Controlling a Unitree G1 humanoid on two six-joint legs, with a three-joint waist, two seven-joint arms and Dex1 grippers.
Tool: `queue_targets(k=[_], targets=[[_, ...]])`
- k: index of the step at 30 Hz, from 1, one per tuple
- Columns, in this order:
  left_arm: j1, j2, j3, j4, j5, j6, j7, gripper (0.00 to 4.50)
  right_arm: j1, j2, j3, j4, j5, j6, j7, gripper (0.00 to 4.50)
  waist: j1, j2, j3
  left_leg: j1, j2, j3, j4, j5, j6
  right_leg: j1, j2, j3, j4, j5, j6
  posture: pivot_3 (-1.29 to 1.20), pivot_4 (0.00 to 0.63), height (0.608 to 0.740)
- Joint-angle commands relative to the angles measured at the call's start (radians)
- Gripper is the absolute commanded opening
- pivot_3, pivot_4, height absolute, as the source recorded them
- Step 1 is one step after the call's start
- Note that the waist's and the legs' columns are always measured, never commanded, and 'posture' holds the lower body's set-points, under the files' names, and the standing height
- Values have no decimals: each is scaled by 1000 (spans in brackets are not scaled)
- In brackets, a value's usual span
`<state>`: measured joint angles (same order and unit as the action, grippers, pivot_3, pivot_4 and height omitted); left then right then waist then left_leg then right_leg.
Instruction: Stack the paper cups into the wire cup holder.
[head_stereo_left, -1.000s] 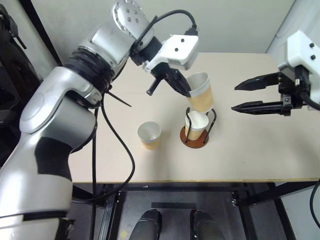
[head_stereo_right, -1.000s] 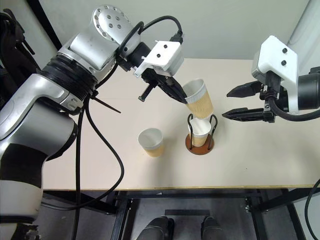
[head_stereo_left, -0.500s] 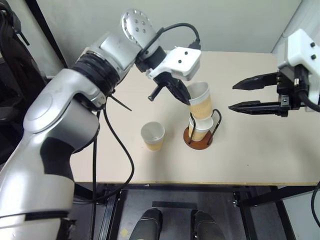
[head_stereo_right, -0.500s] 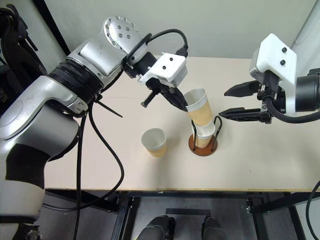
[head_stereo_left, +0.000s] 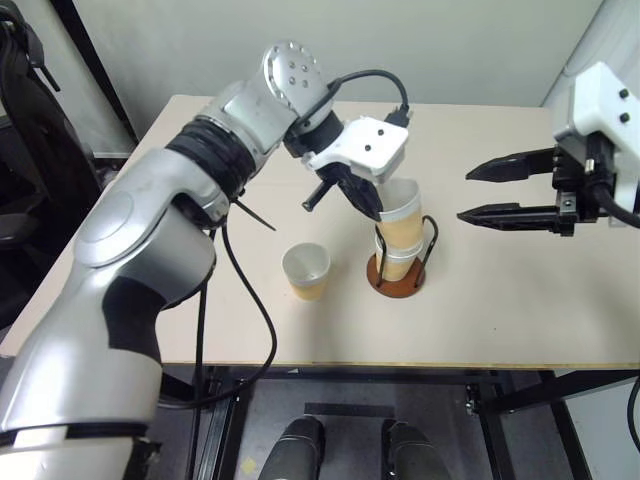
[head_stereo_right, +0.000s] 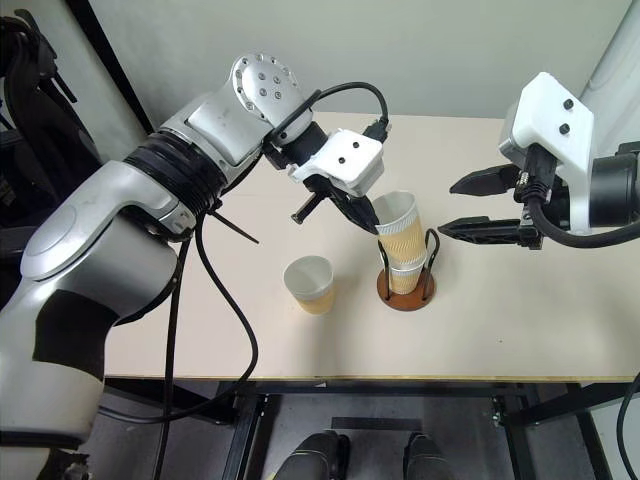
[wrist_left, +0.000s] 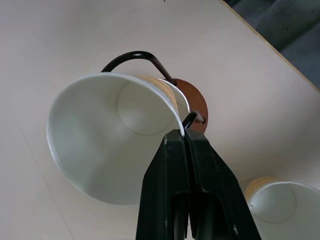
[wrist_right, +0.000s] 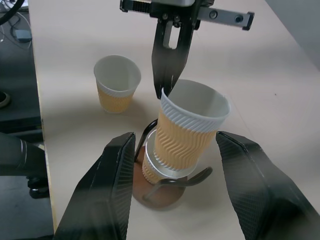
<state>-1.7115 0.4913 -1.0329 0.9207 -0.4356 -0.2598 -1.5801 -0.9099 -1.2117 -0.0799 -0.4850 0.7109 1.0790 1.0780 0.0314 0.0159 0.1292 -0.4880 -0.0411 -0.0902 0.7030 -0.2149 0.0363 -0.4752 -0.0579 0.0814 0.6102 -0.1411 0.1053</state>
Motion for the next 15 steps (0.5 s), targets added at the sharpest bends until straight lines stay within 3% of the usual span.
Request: queue_targets(k=[1, 10, 13, 15], targets=[[-11, -20, 34, 37, 45, -51, -34, 33, -8, -22, -52, -19, 20, -2, -15, 2658, 1, 0, 0, 0, 0, 0, 0, 0, 0, 0, 0, 0, 0, 0, 0, 0, 150, 740], [-18, -84, 96, 133, 170, -143, -34, 33, 3, -34, -59, -21, 38, -2, -30, 2658, 1, 0, 0, 0, 0, 0, 0, 0, 0, 0, 0, 1, 0, 1, 0, 0, 150, 740], [-24, -109, 137, 148, 180, -133, -34, 611, 6, -37, -59, -21, 42, -5, -33, 2658, 1, 0, 0, 0, 0, 1, 0, 0, 1, 0, 0, 0, 0, 1, 0, 0, 150, 740], [-28, -118, 165, 148, 172, -114, -34, 1282, 3, -36, -53, -18, 42, -8, -35, 2658, 1, 0, 0, 0, -1, 1, 0, 0, 1, 0, 0, 0, -1, 1, 1, 0, 150, 740]])
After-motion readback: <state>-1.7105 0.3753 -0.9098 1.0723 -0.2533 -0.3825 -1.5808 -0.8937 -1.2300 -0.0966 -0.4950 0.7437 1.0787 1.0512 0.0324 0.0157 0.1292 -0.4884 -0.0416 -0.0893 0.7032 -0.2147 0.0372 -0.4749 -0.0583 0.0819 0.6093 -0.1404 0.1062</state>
